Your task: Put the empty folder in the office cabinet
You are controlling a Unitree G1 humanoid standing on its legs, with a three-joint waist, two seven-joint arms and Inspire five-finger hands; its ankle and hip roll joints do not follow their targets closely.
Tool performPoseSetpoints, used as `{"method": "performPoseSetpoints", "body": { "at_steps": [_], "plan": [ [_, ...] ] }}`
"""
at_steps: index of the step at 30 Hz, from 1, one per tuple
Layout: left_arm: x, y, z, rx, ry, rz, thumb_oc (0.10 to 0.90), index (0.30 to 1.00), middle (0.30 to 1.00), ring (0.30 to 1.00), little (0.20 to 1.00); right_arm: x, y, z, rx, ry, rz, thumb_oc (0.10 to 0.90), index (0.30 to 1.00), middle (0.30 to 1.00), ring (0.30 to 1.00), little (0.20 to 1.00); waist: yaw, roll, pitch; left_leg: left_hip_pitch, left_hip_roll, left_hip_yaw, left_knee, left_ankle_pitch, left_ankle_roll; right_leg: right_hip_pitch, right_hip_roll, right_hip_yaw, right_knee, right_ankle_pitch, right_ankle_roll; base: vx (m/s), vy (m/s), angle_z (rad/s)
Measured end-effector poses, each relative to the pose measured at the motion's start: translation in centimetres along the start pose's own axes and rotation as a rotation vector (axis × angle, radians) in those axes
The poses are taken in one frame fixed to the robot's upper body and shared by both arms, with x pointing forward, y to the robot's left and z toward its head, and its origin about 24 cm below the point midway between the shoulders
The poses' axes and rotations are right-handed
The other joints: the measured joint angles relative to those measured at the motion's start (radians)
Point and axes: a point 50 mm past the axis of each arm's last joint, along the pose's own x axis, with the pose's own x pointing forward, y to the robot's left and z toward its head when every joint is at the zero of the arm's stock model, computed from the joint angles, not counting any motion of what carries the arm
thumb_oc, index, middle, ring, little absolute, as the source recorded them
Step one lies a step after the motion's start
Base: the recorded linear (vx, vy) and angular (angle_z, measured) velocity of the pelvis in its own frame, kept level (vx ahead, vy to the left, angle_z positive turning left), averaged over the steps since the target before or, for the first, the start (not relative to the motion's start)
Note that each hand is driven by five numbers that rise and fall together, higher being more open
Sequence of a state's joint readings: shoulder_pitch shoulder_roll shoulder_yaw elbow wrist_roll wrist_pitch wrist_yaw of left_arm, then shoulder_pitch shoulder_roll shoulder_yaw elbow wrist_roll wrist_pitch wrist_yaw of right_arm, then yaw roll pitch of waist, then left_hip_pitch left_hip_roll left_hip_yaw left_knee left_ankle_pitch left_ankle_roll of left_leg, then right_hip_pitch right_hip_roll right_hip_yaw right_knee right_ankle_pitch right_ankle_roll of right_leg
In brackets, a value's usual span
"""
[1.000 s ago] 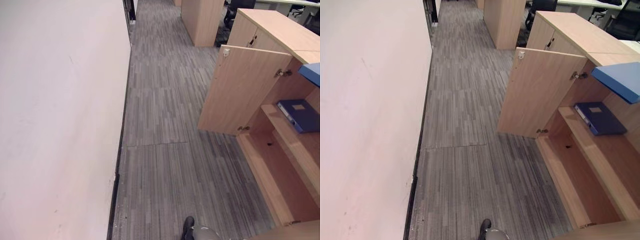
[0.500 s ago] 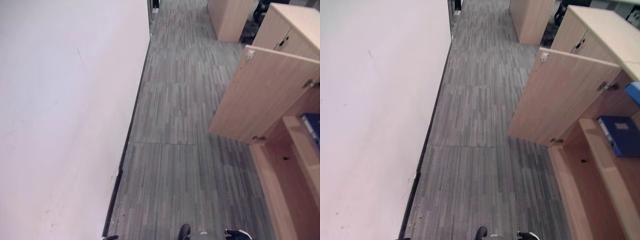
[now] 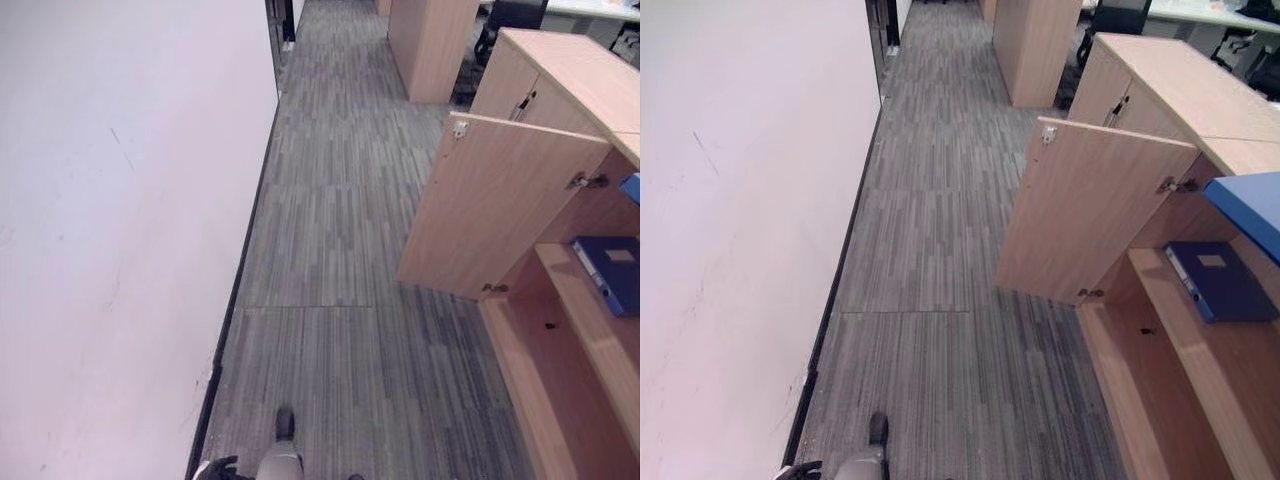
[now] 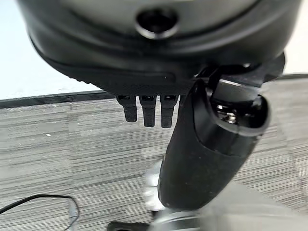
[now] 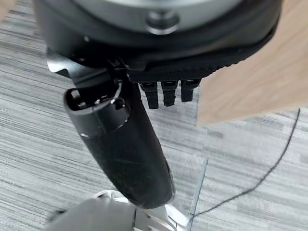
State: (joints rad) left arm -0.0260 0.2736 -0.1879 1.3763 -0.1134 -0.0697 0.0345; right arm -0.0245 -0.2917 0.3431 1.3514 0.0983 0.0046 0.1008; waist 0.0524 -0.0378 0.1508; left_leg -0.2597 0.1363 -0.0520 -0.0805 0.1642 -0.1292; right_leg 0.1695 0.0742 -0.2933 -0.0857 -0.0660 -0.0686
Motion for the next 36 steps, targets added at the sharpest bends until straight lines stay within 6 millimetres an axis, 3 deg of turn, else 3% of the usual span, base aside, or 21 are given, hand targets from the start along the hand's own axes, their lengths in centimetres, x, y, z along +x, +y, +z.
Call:
{"method": "performPoseSetpoints", "body": {
  "at_steps": [2,3,6,9,10,12,13,14,15,16,20,22,24,26,28,32,36],
  "plan": [
    [-0.2,-0.8,-1.2,-0.006,0.039,-0.02,0.8,0.9,0.9,0.9,0.9,0.0,0.0,-0.4,0.005,0.007,-0.002,0.8,0.9,0.9,0.9,0.9,0.004,0.008,-0.004,0.033,-0.021,0.0,0.031,0.005,0.01,0.032,-0.021,0.013,0.0,-0.017,0.024,0.45,0.468,-0.41],
    [-0.2,-1.2,-1.7,-0.007,0.06,-0.029,0.8,0.9,0.9,0.9,0.9,-0.1,0.3,-1.2,0.023,0.03,0.003,0.8,0.9,0.9,0.9,0.9,0.003,-0.008,-0.012,0.074,-0.052,0.031,0.042,0.007,0.026,0.05,-0.055,0.02,0.0,-0.033,0.047,0.3,0.345,-0.12],
    [-0.4,-1.3,-2.6,0.001,0.081,-0.03,0.8,0.9,0.9,0.9,0.9,-0.3,0.9,-3.3,0.046,0.089,0.016,0.8,0.9,0.9,0.9,0.9,0.003,-0.023,-0.037,0.153,-0.124,0.097,0.0,0.057,0.113,0.075,-0.143,0.041,0.07,-0.078,0.11,0.21,0.285,-0.14],
    [-0.4,-0.8,-2.4,0.004,0.062,-0.02,0.8,0.9,0.9,0.9,0.9,-0.3,0.9,-3.2,0.045,0.071,0.016,0.8,0.9,0.9,0.9,0.9,0.007,0.005,-0.058,0.207,-0.159,0.137,-0.004,-0.003,0.177,-0.008,-0.232,0.042,0.293,-0.112,0.121,0.19,0.332,-0.31],
    [-0.4,-0.4,-2.4,0.006,0.058,-0.013,0.8,0.9,0.9,0.9,0.9,-0.3,0.8,-3.1,0.038,0.068,0.012,0.8,0.9,0.9,0.9,0.9,0.005,0.005,-0.067,0.213,-0.172,0.144,-0.004,-0.015,0.186,-0.021,-0.249,0.044,0.326,-0.117,0.128,0.08,0.186,-0.33],
    [-0.3,0.9,-1.9,0.022,0.042,0.019,0.8,0.9,0.9,0.9,0.9,-0.4,0.0,-3.1,0.027,0.068,-0.006,0.8,0.9,0.9,0.9,0.9,0.009,-0.004,-0.101,0.234,-0.222,0.178,-0.001,-0.038,0.21,-0.081,-0.337,0.041,0.488,-0.148,0.161,0.16,0.275,-0.23],
    [-0.3,1.3,-1.7,0.025,0.036,0.028,0.8,0.9,0.9,0.9,0.9,-0.4,-0.1,-3.1,0.027,0.068,-0.008,0.8,0.9,0.9,0.9,0.9,0.004,0.001,-0.11,0.24,-0.235,0.179,-0.005,-0.065,0.216,-0.089,-0.354,0.038,0.493,-0.142,0.163,0.25,0.349,-0.27],
    [-0.2,2.0,-1.0,0.034,0.019,0.042,0.8,0.9,0.9,0.9,0.9,-0.4,-0.3,-2.9,0.027,0.064,-0.013,0.8,0.9,0.9,0.9,0.9,0.008,-0.019,-0.111,0.264,-0.256,0.201,-0.005,-0.069,0.247,-0.118,-0.4,0.029,0.566,-0.112,0.174,0.19,0.215,-0.19],
    [-0.2,2.1,-1.0,0.037,0.021,0.044,0.8,0.9,0.9,0.9,0.9,-0.4,-0.4,-2.9,0.027,0.064,-0.015,0.8,0.9,0.9,0.9,0.9,0.007,-0.019,-0.113,0.271,-0.262,0.203,-0.005,-0.079,0.247,-0.126,-0.417,0.024,0.607,-0.115,0.174,0.1,0.147,-0.29],
    [-0.2,2.3,-0.8,0.042,0.02,0.049,0.8,0.9,0.9,0.9,0.9,-0.4,-0.6,-2.9,0.025,0.061,-0.021,0.8,0.9,0.9,0.9,0.9,0.004,-0.018,-0.108,0.302,-0.281,0.215,-0.005,-0.099,0.263,-0.137,-0.461,-0.015,0.669,-0.098,0.178,0.12,0.134,-0.25],
    [-0.2,2.3,-0.8,0.042,0.016,0.046,0.8,0.9,0.9,0.9,0.9,-0.6,-0.8,-3.6,0.021,0.079,-0.027,0.8,0.9,0.9,0.9,0.9,0.011,-0.025,-0.108,0.335,-0.295,0.257,-0.005,-0.127,0.277,-0.153,-0.536,-0.105,0.703,-0.092,0.203,0.07,0.049,-0.26],
    [-0.2,2.2,-1.3,0.041,0.033,0.044,0.8,0.9,0.9,0.9,0.9,-0.6,-1.4,-2.9,0.016,0.061,-0.039,0.8,0.9,0.9,0.9,0.9,0.001,-0.016,-0.094,0.338,-0.278,0.293,-0.002,-0.129,0.286,-0.215,-0.531,-0.141,0.694,-0.091,0.232,0.05,-0.018,-0.69],
    [-0.3,2.1,-1.9,0.039,0.053,0.041,0.8,0.9,0.9,0.9,0.9,-0.5,-1.8,-1.9,0.018,0.034,-0.049,0.8,0.9,0.9,0.9,0.9,-0.001,0.003,-0.07,0.342,-0.251,0.349,-0.005,-0.139,0.271,-0.279,-0.513,-0.194,0.652,-0.085,0.264,0.06,-0.075,-0.86],
    [-0.3,2.1,-2.0,0.019,0.058,0.047,0.8,0.9,0.9,0.9,0.9,-0.4,-1.6,-1.2,0.01,0.005,-0.042,0.8,0.9,0.9,0.9,0.9,-0.024,0.004,-0.046,0.345,-0.236,0.374,-0.005,-0.145,0.261,-0.327,-0.492,-0.239,0.569,-0.048,0.276,0.11,-0.134,-0.49],
    [-0.3,1.9,-1.9,0.01,0.057,0.041,0.8,0.9,0.9,0.9,0.9,-0.3,-0.7,-1.3,0.022,0.006,-0.016,0.8,0.9,0.9,0.9,0.9,-0.043,0.001,-0.022,0.358,-0.225,0.402,-0.005,-0.156,0.24,-0.357,-0.446,-0.25,0.411,0.034,0.299,0.15,-0.165,-0.4],
    [-0.2,1.4,-1.5,-0.014,0.044,0.033,0.8,0.9,0.9,0.9,0.9,-0.2,0.4,-1.8,0.064,0.014,0.011,0.8,0.9,0.9,0.9,0.9,-0.069,-0.011,-0.001,0.37,-0.226,0.415,-0.006,-0.164,0.224,-0.361,-0.402,-0.235,0.174,0.146,0.315,0.25,-0.213,-0.15],
    [-0.2,1.4,-1.4,0.015,0.041,0.03,0.8,0.9,0.9,0.9,0.9,-0.2,0.6,-2.0,0.084,0.024,0.016,0.8,0.9,0.9,0.9,0.9,-0.08,-0.029,0.008,0.395,-0.217,0.419,-0.006,-0.18,0.2,-0.354,-0.384,-0.239,0.086,0.204,0.298,0.37,-0.234,-0.09]
  ]
}}
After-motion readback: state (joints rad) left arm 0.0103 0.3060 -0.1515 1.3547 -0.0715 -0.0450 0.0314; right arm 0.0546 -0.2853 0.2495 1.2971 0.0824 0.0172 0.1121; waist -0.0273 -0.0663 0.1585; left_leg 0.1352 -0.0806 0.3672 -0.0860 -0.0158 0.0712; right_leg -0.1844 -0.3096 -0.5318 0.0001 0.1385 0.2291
